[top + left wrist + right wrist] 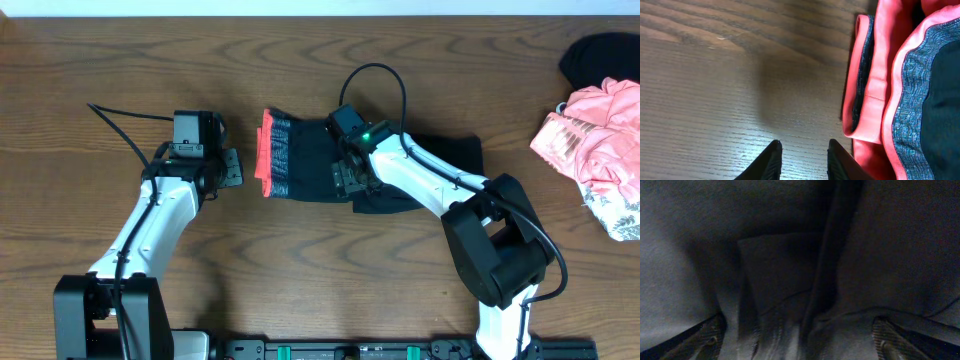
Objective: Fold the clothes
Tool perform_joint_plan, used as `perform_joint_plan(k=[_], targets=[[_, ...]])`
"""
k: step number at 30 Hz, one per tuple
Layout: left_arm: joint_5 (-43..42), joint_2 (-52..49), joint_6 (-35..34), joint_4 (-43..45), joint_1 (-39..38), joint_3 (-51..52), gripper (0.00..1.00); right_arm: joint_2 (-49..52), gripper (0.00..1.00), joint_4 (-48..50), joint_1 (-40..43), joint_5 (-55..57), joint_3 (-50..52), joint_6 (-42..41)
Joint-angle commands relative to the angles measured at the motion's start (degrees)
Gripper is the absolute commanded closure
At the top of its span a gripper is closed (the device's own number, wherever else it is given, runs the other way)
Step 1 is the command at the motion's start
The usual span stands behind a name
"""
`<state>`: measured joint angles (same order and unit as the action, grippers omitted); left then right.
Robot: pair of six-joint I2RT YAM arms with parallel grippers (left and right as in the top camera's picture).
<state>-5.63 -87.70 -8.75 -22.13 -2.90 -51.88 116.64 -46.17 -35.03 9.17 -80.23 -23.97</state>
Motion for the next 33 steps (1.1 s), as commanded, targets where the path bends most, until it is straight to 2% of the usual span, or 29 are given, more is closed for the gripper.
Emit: perform_joint_plan(k=[1, 5, 9, 11, 15, 20, 26, 33], targets=[[0.0, -0.1, -0.1, -0.2, -0.1, -0.5, 0.69, 0.3, 0.15, -0.1, -0.2, 3.1, -0.3, -1.7], [0.0, -0.1, -0.1, -0.2, -0.1, -0.5, 0.69, 0.2, 0.23, -0.1, -0.2, 3.6, -0.3, -1.4], [0.0, -0.1, -0.1, -0.2, -0.1, -0.5, 0.69, 0.2, 0.23, -0.1, -0.1, 4.6, -0.3, -1.5], [0.0, -0.1, -0.1, -0.2, -0.1, -0.5, 0.69, 0.2, 0.27, -0.1, -0.1, 5.7, -0.3, -1.5], [0.0, -0.1, -0.1, -0.2, -0.1, -0.5, 0.69, 0.2, 0.48, 0.2, -0.1, 6.1, -0.3, -1.5], [0.0, -0.1, -0.1, -0.2, -0.1, -0.5, 0.69, 0.2, 0.98, 0.8, 0.5, 6.1, -0.3, -1.5], [0.0, -0.1, -0.1, -0.4, -0.1, -0.5, 0.69, -0.1, 0.99, 1.6, 0.6, 6.2, -0.4, -1.5], [0.0, -0.1, -0.1, -0.3, -0.1, -0.5, 0.69, -5.0, 0.99, 1.7, 0.6, 15.2, -2.8, -1.7]])
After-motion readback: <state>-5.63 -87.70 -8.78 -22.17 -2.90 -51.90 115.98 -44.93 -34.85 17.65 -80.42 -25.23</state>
